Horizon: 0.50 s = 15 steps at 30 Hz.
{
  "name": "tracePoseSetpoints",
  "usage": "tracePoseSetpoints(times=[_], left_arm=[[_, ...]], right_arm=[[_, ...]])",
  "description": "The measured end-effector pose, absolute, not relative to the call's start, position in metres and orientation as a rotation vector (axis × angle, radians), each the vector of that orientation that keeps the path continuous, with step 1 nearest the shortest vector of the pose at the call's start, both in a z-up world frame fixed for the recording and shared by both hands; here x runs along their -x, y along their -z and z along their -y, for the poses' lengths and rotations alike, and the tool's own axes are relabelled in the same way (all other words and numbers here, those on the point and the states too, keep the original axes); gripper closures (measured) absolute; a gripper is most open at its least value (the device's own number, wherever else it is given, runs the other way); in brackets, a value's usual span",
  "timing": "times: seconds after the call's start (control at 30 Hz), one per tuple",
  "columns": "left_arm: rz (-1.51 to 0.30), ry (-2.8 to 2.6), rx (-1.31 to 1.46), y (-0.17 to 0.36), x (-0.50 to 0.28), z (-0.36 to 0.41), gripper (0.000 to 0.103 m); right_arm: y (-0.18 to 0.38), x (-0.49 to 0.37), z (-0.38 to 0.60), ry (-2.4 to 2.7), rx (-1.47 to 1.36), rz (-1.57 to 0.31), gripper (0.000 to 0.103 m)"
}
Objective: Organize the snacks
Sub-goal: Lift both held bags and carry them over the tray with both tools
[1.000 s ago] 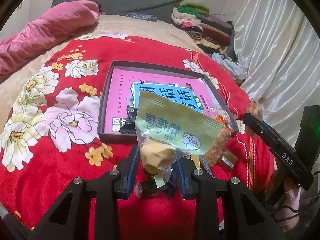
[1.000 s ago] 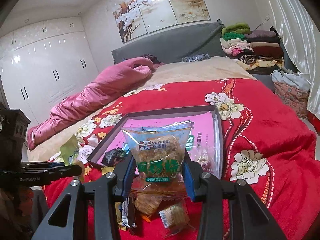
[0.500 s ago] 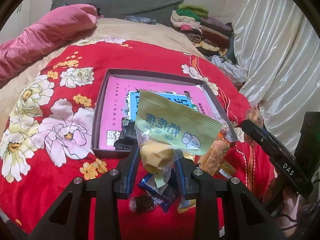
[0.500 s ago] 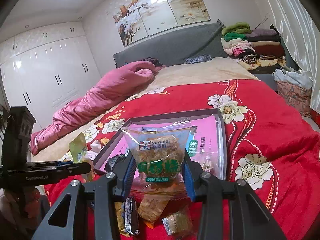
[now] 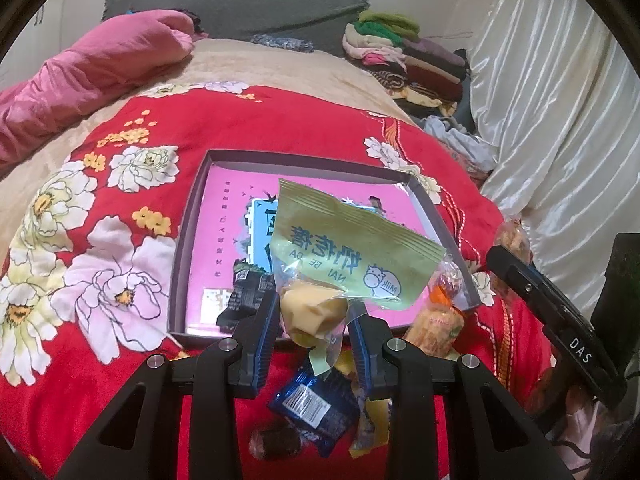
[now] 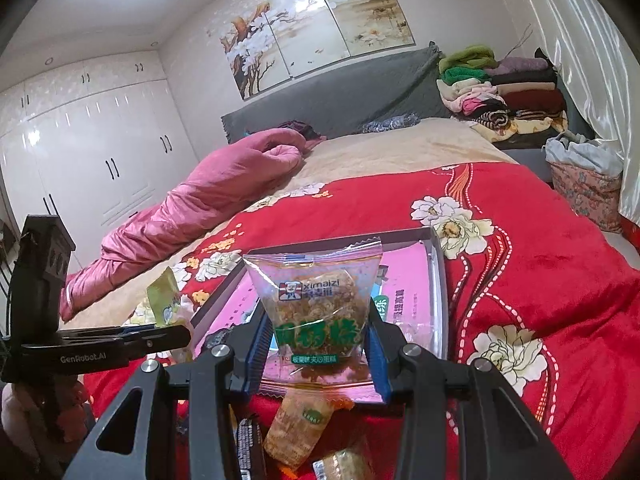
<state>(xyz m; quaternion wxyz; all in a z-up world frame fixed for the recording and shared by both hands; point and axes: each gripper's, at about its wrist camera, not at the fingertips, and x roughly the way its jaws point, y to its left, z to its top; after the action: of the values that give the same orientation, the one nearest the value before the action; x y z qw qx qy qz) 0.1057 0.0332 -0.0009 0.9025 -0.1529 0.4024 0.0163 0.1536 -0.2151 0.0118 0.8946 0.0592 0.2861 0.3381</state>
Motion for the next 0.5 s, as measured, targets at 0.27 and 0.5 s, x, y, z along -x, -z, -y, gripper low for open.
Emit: tracePoseSetpoints(times=[0.27,0.5], left_arm=[[-0.834,-0.029,0.320,0.005,-0.118,-0.028,0.068],[-0.843,-0.032,0.319,0.010,-0.126,-0.027,0.068]], right_arm=[[-0.005,-0.169,0.211,-0.690,-0.112,-0.611,0.060],[-0.001,-0.180,0.209,-0.677,-0.102,-0.620,0.060]])
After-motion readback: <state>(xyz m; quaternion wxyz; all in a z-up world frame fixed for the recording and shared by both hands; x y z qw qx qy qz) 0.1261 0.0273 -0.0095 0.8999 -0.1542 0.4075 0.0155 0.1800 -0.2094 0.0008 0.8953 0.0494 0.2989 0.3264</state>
